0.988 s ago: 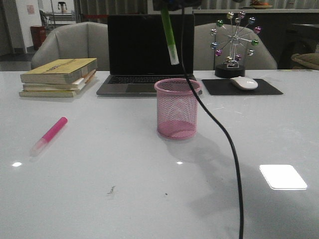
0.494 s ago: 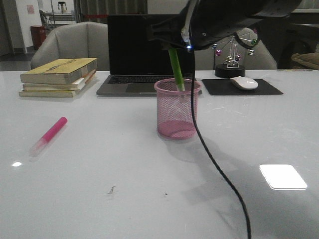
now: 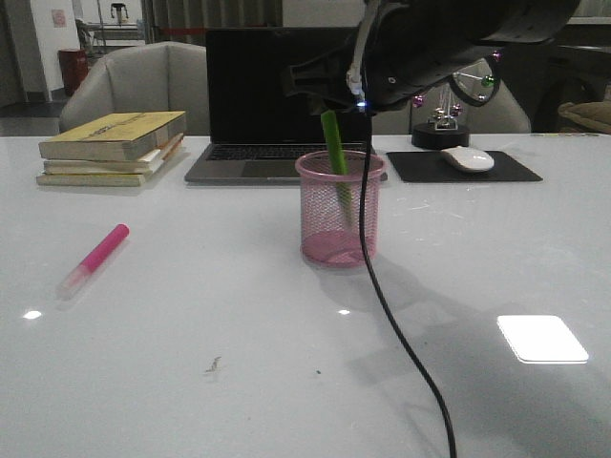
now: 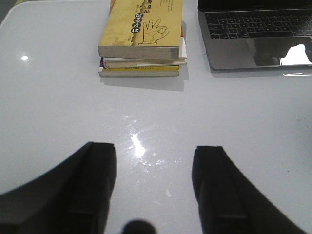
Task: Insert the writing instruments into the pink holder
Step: 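Lower the green highlighter into the pink holder and open the right gripper, then withdraw the right gripper away from the holder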
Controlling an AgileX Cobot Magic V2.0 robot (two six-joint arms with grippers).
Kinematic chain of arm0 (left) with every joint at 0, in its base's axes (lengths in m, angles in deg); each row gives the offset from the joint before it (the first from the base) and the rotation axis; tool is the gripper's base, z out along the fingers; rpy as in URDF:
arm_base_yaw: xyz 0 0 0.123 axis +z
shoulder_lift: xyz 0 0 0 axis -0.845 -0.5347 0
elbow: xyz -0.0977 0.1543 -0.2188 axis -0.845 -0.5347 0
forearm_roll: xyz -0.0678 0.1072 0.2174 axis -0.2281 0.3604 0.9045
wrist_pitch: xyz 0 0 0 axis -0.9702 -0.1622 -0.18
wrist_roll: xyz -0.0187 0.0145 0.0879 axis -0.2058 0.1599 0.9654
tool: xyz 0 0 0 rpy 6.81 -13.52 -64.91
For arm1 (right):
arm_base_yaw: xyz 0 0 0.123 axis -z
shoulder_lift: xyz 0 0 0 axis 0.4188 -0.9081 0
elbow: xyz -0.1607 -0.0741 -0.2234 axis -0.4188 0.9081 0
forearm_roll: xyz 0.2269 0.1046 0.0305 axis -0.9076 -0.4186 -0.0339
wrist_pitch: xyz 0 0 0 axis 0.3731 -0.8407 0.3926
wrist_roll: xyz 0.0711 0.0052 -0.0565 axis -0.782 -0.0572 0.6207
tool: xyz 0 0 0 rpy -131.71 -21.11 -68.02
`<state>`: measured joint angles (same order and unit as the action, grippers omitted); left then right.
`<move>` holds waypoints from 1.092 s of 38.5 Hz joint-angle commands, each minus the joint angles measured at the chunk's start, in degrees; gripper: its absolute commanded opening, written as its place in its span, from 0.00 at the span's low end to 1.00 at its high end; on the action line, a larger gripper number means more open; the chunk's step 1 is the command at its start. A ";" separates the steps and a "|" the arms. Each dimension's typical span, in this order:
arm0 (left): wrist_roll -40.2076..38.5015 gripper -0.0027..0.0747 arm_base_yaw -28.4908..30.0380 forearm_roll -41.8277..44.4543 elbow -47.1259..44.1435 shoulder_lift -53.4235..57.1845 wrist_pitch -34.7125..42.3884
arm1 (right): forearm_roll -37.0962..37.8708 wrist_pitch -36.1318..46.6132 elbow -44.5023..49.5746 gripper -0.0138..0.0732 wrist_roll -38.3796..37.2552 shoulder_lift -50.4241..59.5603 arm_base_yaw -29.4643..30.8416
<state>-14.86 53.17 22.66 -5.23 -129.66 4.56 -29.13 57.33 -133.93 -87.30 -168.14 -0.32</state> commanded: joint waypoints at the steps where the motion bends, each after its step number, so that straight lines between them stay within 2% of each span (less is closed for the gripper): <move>1: -0.31 0.47 -0.37 0.51 2.16 1.17 4.38 | 0.03 4.28 -1.62 0.62 0.58 5.02 0.12; 6: -0.31 0.46 -0.37 0.51 2.16 1.17 4.38 | 0.08 3.99 -1.62 0.62 0.68 8.93 0.30; 11: -0.31 0.47 -0.37 0.13 2.16 1.17 3.88 | 0.08 -0.47 -1.62 0.62 2.20 15.04 0.44; 26: -0.31 0.47 -0.37 0.00 2.16 1.17 2.34 | 3.35 -22.49 -1.52 0.62 3.65 39.06 2.44; 33: -0.31 0.58 -0.37 0.00 2.16 1.17 3.44 | 6.72 -36.79 -1.52 0.62 3.65 50.03 5.65; 38: -0.31 0.59 -0.37 0.00 2.16 1.17 4.34 | 9.17 -45.51 -1.32 0.62 3.53 56.73 8.10; 42: -0.31 0.59 -0.37 0.00 2.16 1.17 4.34 | 11.58 -48.41 0.16 0.61 2.45 62.42 9.67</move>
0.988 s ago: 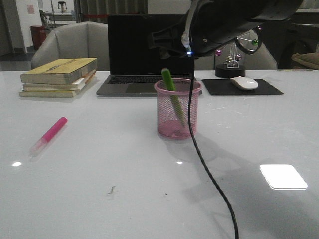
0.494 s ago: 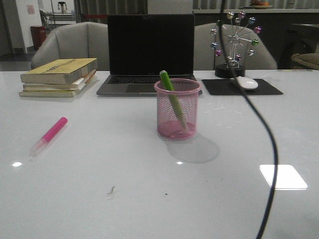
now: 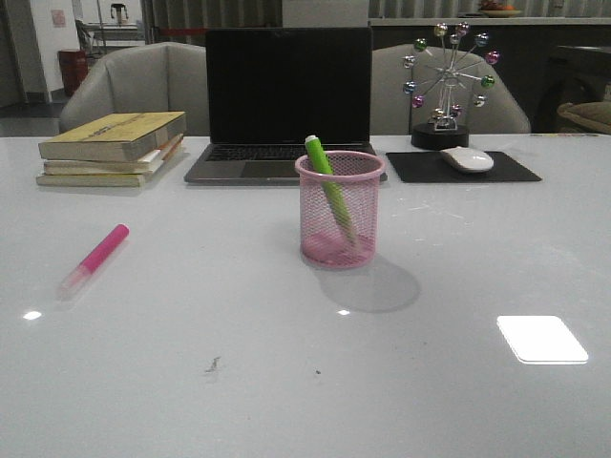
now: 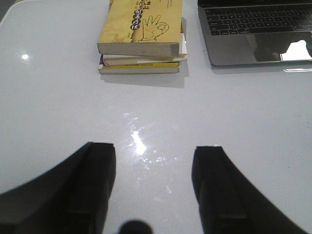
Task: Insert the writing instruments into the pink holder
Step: 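Withdraw the right gripper away from the holder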
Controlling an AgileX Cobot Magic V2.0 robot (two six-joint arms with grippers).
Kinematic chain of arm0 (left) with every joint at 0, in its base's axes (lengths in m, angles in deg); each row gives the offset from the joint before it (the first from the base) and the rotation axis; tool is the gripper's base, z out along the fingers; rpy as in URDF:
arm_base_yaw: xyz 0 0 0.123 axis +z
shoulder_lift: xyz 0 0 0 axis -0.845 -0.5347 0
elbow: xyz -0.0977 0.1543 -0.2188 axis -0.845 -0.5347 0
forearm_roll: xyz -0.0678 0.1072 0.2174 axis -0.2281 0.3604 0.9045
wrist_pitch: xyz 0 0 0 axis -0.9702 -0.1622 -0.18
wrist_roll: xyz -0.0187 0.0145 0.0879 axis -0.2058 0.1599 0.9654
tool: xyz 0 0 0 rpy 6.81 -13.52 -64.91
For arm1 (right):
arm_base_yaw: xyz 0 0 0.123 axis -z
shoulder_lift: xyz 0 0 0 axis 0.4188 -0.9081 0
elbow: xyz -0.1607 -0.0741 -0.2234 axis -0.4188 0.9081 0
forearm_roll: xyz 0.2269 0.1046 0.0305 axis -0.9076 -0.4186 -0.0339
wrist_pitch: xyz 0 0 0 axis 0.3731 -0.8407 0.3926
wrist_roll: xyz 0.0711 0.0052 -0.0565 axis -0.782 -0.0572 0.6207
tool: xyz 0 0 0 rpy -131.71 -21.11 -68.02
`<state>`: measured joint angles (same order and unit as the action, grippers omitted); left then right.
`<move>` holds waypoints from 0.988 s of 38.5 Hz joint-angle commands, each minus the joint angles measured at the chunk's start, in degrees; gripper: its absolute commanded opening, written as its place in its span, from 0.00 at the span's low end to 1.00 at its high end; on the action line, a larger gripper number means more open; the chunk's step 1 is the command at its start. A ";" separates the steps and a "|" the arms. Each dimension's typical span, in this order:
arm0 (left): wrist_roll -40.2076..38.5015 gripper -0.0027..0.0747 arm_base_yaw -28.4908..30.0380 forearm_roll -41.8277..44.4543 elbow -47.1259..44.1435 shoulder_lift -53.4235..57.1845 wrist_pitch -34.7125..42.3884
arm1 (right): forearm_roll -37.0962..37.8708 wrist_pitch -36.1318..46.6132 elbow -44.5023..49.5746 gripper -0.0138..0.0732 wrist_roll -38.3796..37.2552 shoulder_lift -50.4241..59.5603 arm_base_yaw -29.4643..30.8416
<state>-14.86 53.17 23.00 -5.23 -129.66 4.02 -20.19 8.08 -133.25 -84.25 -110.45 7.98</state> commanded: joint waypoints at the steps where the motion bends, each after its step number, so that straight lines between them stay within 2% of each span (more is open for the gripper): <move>1: -0.31 0.59 -0.37 -0.34 2.16 1.17 4.88 | 3.53 0.38 0.27 0.61 -1.55 6.54 1.75; 9: -0.31 0.59 -0.37 -0.34 2.16 1.17 4.88 | 10.91 -4.75 9.53 0.61 -10.15 19.15 4.48; 20: -0.31 0.59 -0.37 -0.34 2.16 1.17 4.00 | 17.37 -13.63 21.17 0.61 -20.76 30.73 4.59; 29: -0.31 0.59 -0.37 -0.94 3.61 1.17 3.10 | 18.00 -14.25 23.01 0.61 -21.16 32.23 4.59; 38: -0.31 0.59 -2.43 -2.94 14.36 -2.30 -6.10 | 18.00 -14.25 23.01 0.61 -21.16 32.23 4.59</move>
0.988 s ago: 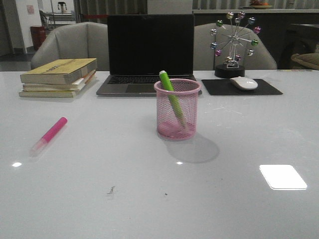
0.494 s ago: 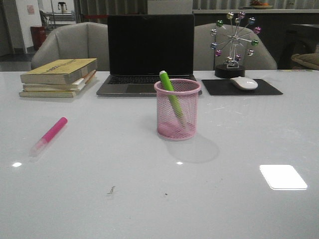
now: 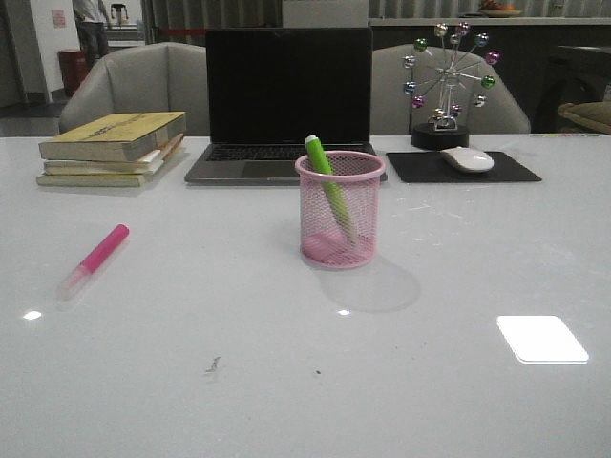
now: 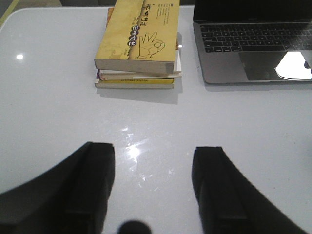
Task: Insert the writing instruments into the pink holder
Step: 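Withdraw the right gripper away from the holder, then lower the left gripper onto the pink highlighter and close on it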
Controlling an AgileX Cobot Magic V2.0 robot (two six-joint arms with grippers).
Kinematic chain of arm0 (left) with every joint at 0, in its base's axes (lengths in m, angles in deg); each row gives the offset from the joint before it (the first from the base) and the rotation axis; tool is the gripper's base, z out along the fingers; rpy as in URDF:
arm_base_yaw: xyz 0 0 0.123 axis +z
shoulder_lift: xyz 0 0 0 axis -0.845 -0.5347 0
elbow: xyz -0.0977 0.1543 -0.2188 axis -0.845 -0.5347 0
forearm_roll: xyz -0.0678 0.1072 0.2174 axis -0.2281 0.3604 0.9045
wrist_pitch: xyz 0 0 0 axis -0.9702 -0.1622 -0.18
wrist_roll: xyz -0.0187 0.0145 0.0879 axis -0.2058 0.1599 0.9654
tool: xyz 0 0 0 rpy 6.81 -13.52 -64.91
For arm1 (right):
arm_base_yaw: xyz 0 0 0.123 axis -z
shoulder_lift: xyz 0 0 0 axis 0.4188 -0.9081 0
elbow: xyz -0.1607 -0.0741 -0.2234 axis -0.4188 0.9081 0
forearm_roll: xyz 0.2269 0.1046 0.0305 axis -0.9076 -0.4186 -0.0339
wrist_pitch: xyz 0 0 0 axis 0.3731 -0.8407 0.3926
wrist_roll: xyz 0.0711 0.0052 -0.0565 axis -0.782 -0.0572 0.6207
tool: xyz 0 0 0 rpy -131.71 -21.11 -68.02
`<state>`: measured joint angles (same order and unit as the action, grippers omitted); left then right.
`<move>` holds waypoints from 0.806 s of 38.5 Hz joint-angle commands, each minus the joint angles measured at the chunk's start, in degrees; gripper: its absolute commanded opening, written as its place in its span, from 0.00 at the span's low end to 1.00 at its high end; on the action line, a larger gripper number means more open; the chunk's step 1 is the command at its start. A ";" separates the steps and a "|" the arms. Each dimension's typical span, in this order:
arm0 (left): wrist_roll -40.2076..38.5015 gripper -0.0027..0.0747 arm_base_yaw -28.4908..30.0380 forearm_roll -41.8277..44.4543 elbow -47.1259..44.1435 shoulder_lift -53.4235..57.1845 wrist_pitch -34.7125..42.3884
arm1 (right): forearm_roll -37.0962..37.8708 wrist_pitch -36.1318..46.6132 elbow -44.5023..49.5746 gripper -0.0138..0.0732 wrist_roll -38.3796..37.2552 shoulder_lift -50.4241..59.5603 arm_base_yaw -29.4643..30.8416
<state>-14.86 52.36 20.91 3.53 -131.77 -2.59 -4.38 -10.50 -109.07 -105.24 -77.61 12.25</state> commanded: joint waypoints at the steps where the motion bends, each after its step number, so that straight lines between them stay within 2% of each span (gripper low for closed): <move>1: -0.19 0.59 -2.35 -0.62 7.42 -1.28 -0.87 | 2.13 4.32 -1.17 0.61 -0.16 -0.61 0.32; 8: -0.19 0.59 -6.02 -0.26 18.33 -8.97 -10.65 | 2.00 4.20 -1.17 0.61 -0.16 -0.61 0.32; 17: -0.38 0.58 -6.75 -0.89 28.57 -22.87 -21.76 | 1.94 3.52 -1.17 0.61 -0.16 -0.61 0.32; 31: -0.64 0.58 -6.75 -3.74 34.08 -39.29 -21.58 | 1.94 -0.64 -1.17 0.61 -0.16 -0.61 0.32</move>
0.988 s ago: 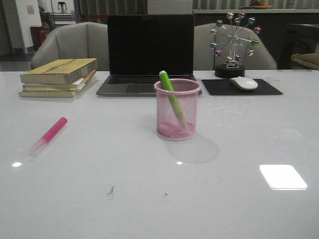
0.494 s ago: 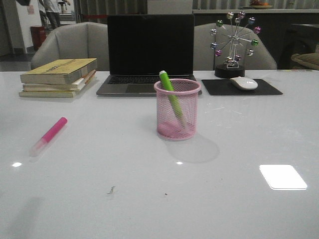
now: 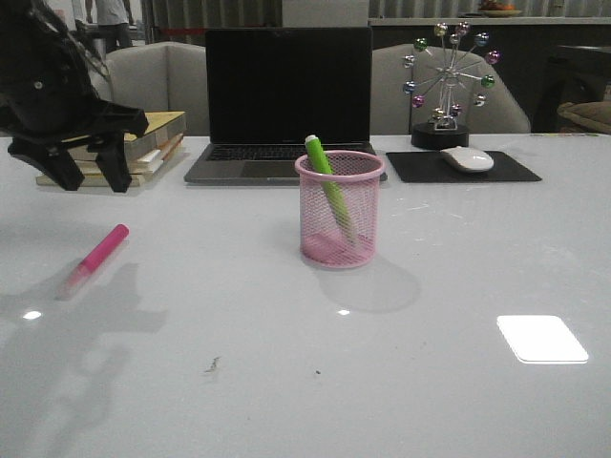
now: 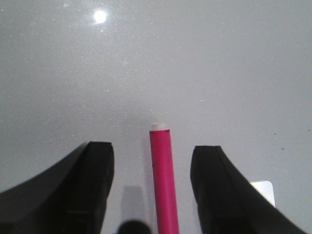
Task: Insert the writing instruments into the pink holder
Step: 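Lower the left gripper onto the pink highlighter and close on it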
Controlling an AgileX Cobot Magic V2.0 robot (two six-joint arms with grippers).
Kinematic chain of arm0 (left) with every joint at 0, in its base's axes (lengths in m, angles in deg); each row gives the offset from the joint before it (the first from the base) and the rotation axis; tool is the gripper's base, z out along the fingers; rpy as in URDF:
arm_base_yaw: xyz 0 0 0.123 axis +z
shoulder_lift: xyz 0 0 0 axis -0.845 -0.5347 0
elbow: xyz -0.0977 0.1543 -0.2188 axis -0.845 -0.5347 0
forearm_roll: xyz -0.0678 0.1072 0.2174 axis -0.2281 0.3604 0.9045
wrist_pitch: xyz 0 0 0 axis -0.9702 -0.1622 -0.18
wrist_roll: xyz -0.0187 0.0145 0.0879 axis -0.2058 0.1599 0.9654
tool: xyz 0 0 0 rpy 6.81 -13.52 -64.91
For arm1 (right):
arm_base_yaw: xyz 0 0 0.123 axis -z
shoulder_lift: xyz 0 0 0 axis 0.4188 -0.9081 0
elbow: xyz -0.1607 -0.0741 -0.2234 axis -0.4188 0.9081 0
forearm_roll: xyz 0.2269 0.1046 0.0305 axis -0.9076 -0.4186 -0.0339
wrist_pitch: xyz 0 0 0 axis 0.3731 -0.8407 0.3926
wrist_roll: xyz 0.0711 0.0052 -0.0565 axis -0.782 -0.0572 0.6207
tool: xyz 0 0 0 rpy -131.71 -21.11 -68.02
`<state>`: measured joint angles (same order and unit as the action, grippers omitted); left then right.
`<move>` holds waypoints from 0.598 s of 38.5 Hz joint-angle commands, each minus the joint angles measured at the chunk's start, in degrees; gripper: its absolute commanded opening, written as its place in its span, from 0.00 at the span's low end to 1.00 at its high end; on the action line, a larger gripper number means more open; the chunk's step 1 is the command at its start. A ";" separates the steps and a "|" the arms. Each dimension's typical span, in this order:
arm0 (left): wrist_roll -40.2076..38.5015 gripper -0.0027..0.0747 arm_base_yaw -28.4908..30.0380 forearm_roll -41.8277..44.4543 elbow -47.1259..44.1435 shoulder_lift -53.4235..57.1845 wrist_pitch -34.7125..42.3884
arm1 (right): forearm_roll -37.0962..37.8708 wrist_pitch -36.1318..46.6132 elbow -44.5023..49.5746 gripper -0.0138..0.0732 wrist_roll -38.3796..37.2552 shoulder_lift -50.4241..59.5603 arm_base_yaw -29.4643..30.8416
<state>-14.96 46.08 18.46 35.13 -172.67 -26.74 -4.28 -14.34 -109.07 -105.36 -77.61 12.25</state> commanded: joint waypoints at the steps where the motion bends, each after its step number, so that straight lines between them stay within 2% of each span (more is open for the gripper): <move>1: -0.54 0.58 -0.47 -1.71 2.54 1.29 2.57 | 1.85 2.79 -1.17 0.61 -0.05 -0.61 0.32; 23: -0.54 0.58 -0.47 -3.42 2.54 -4.15 2.54 | 1.85 2.29 -1.17 0.61 -0.05 -0.61 0.32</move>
<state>-14.96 46.08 16.02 35.90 -179.69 -26.37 -4.28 -15.96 -109.07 -105.36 -77.61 12.25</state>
